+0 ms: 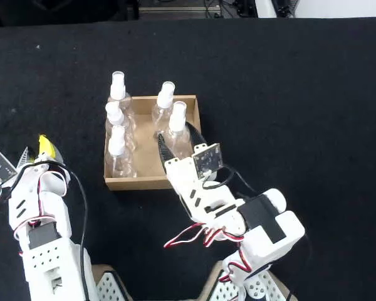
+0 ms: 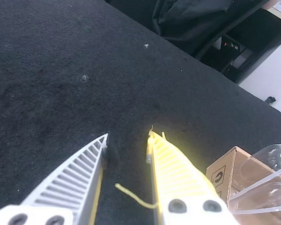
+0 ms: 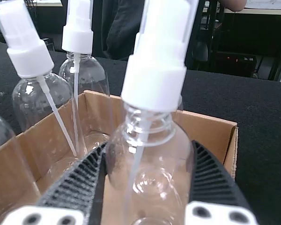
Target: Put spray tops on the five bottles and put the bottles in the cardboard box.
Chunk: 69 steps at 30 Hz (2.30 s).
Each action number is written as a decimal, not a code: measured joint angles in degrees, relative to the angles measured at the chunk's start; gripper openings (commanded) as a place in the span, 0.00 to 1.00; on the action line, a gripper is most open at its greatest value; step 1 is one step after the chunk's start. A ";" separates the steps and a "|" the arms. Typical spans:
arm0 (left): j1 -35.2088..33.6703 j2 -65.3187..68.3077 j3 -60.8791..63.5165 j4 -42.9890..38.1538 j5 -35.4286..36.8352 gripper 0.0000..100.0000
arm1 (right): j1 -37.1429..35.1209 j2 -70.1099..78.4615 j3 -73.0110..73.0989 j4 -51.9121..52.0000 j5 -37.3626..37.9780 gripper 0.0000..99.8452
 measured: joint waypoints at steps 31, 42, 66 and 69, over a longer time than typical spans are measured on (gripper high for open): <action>0.00 0.00 0.00 0.00 0.00 0.12 | 0.00 0.00 0.44 -4.04 0.00 0.33; 0.00 0.00 0.00 0.00 0.00 0.12 | 0.00 -6.59 4.04 -7.30 0.00 0.33; 0.00 0.00 0.00 0.00 0.00 0.12 | 0.00 -78.33 -1.93 65.76 -0.35 0.24; 0.00 0.00 0.00 0.00 0.00 0.12 | 0.00 -86.42 -2.99 79.30 -0.35 0.04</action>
